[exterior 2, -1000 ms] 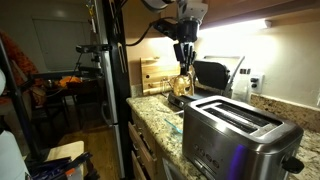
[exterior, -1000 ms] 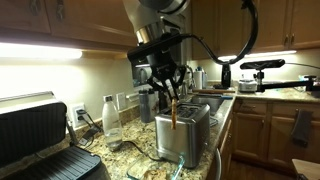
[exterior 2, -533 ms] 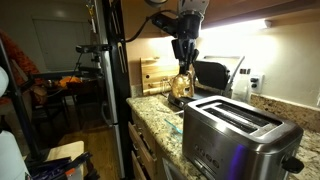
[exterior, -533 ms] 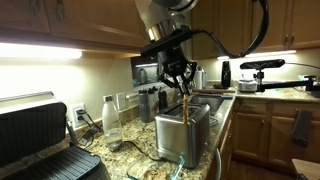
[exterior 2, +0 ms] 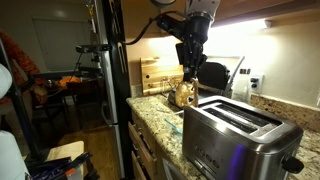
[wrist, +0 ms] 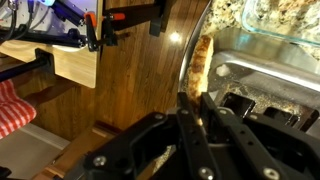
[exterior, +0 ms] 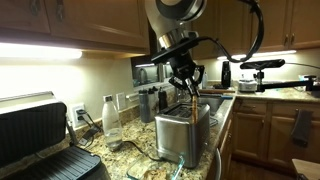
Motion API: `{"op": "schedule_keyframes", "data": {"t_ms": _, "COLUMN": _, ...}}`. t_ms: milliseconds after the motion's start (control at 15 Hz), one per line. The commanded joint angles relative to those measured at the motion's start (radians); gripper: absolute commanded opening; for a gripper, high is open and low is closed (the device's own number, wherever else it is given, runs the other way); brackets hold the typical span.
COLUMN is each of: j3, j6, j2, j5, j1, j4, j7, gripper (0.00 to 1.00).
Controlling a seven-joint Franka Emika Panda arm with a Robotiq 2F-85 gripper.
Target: Put one slice of bread in the bread toaster
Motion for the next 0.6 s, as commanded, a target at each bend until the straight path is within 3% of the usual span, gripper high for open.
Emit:
{"op": "schedule_keyframes", "data": {"t_ms": 0, "j3": -0.011, "j6": -0.025, "j2": -0.055, "j5": -0.012, "j1": -0.023, "j4": -0.032, "j7": 0.012, "gripper": 0.06}}
{"op": "schedule_keyframes", "data": {"t_ms": 533, "j3": -0.031, "j6": -0.028, "j2": -0.039, "j5": -0.025, "j1": -0.046, "j4": 0.034, "j7": 0.006, "gripper": 0.06}}
